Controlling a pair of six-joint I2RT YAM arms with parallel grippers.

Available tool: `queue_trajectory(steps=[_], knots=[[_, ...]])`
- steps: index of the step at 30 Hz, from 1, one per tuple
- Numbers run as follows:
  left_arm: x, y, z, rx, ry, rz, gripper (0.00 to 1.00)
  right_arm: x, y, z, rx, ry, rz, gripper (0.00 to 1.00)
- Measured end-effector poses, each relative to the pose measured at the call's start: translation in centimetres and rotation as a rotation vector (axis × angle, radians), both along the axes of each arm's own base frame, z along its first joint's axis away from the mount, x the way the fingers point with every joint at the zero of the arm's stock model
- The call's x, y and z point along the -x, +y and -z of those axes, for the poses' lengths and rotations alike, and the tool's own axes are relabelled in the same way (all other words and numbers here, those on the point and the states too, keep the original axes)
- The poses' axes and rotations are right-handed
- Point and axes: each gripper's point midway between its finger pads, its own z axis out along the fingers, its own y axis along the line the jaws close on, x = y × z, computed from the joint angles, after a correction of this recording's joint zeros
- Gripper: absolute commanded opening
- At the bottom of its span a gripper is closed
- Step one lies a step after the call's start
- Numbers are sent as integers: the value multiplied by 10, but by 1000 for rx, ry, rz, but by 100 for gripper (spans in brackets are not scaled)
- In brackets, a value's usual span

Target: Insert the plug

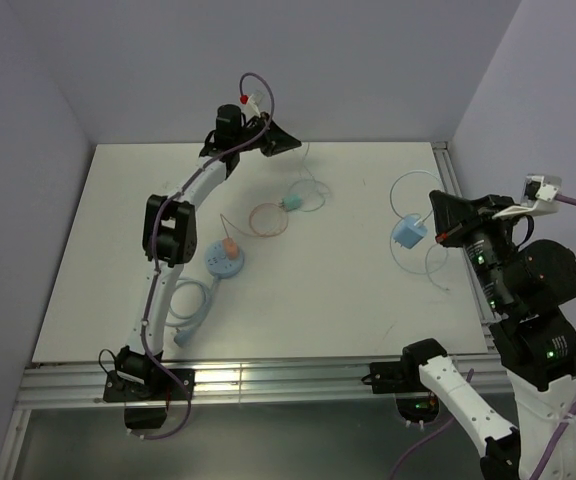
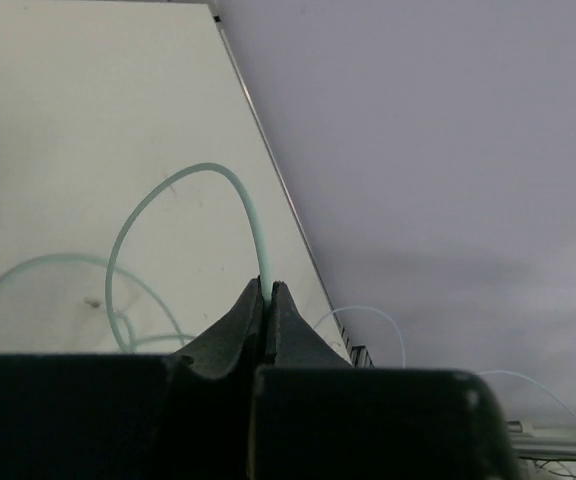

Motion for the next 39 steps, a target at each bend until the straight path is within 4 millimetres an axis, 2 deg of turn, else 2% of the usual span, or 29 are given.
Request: queue_trajectory(steps=[2, 4, 8, 10, 11, 12, 17, 20, 21, 23, 25, 27, 30, 31, 33, 35, 36, 39], knots=[[-7, 9, 20, 12, 48, -7, 1, 2, 1, 4, -6, 4, -9, 0], [-15, 20, 30, 18, 75, -25, 12, 1, 3, 12, -10, 20, -18, 0], [-28, 41, 28, 38, 75, -61, 62, -5, 11, 29, -16, 64, -49, 0], [-33, 49, 28, 41, 79, -77, 69, -9, 17, 36, -21, 86, -70, 0], [-34, 52, 29, 40, 83, -82, 93, -11, 19, 39, -22, 97, -79, 0], [-35, 54, 32, 35, 82, -87, 99, -13, 22, 42, -24, 106, -90, 0], [-26, 62, 48, 2, 153, -100, 99, -26, 37, 55, -35, 150, -143, 0], [-16, 66, 42, -24, 159, -107, 100, -33, 46, 67, -42, 183, -172, 0], [-12, 68, 35, -30, 158, -109, 99, -36, 50, 72, -42, 196, -184, 0], [-5, 72, 9, -39, 124, -127, 99, -41, 58, 81, -46, 225, -206, 0], [8, 78, -24, -46, 76, -155, 99, -46, 65, 86, -50, 245, -226, 0], [26, 87, -67, -53, 9, -199, 100, -50, 76, 91, -57, 261, -257, 0], [64, 103, -137, -39, -112, -267, 100, -53, 93, 95, -73, 276, -316, 0], [85, 108, -162, -26, -155, -284, 99, -55, 99, 99, -80, 288, -336, 0], [125, 117, -198, 13, -235, -304, 99, -58, 111, 106, -98, 310, -376, 0], [165, 124, -219, 58, -299, -298, 95, -59, 120, 110, -123, 330, -410, 0], [183, 126, -222, 77, -320, -290, 93, -60, 124, 111, -139, 338, -425, 0], [229, 122, -212, 103, -347, -226, 88, -63, 135, 112, -190, 355, -460, 0]])
